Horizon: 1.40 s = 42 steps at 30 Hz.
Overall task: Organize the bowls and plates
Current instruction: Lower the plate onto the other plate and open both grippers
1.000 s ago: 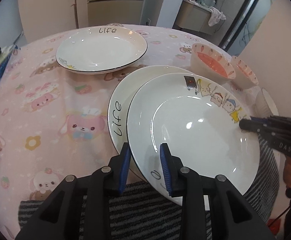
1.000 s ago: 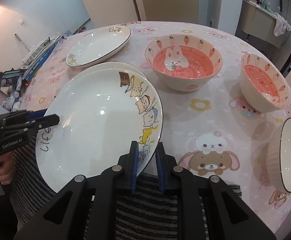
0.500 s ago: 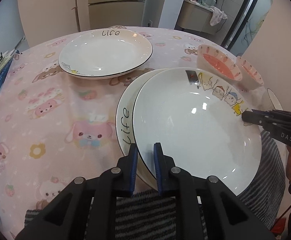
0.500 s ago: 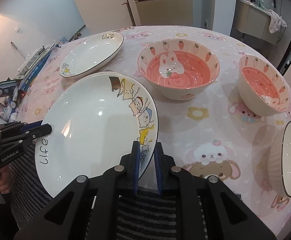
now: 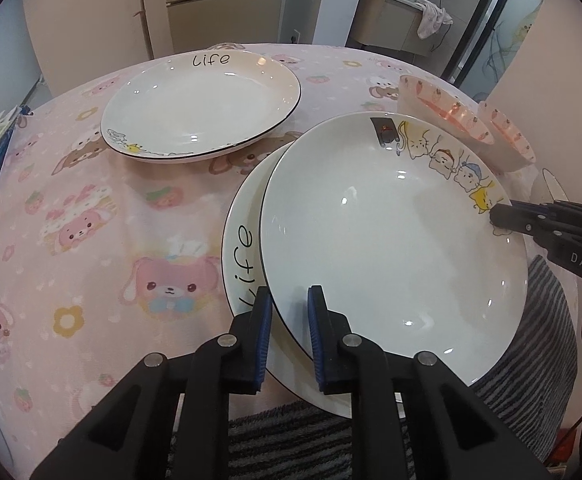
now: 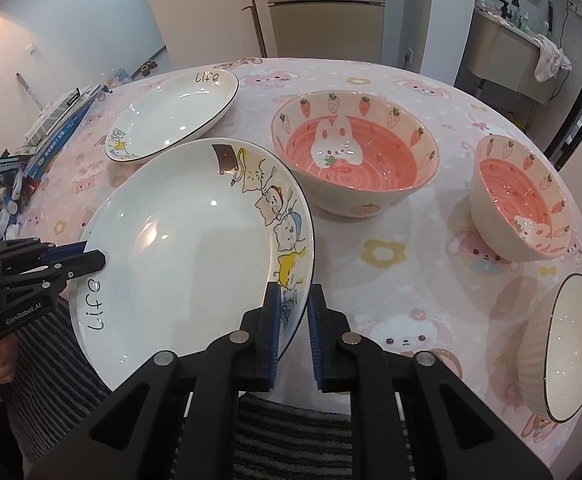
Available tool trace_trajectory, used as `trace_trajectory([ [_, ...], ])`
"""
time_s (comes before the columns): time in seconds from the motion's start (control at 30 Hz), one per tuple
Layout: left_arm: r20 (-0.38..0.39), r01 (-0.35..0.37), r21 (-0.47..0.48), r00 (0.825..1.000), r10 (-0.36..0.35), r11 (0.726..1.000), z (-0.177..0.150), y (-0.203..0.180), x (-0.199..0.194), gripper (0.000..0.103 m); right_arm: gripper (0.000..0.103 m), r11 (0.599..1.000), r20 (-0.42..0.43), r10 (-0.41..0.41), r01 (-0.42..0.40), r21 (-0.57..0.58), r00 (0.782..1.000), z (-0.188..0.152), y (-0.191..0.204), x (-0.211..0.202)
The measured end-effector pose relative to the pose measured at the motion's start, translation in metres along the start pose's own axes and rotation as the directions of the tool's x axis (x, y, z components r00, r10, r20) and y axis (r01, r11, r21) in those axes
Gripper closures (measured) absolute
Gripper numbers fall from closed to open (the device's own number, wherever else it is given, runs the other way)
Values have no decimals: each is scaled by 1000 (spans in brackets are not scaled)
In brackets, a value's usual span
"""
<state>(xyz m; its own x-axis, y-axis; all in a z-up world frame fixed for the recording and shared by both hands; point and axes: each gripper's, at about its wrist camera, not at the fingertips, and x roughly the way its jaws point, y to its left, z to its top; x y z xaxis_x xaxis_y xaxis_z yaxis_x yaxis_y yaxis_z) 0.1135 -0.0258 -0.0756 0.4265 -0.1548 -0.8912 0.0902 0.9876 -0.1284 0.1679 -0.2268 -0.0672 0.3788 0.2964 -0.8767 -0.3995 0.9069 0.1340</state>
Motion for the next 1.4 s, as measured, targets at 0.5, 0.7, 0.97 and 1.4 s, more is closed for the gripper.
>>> trace_trajectory([
  [0.5,139,-100,52,986,92,994,-14,-10,-48,77,91,1000,-26,-15,16,15,1000,-2,2,-3],
  [0.7,154,-121,22,981,116,992,-11,2,-57,77,91,1000,-43,-16,17,23,999,1,2,-1],
  [0.97,142,-70,-30,987,73,997,-14,12,-54,58,91,999,-71,-43,45,24,997,4,4,1],
  [1.4,122,-112,-113,984,126,987,-8,32,-40,58,78,998,-99,-11,17,52,995,7,3,15],
])
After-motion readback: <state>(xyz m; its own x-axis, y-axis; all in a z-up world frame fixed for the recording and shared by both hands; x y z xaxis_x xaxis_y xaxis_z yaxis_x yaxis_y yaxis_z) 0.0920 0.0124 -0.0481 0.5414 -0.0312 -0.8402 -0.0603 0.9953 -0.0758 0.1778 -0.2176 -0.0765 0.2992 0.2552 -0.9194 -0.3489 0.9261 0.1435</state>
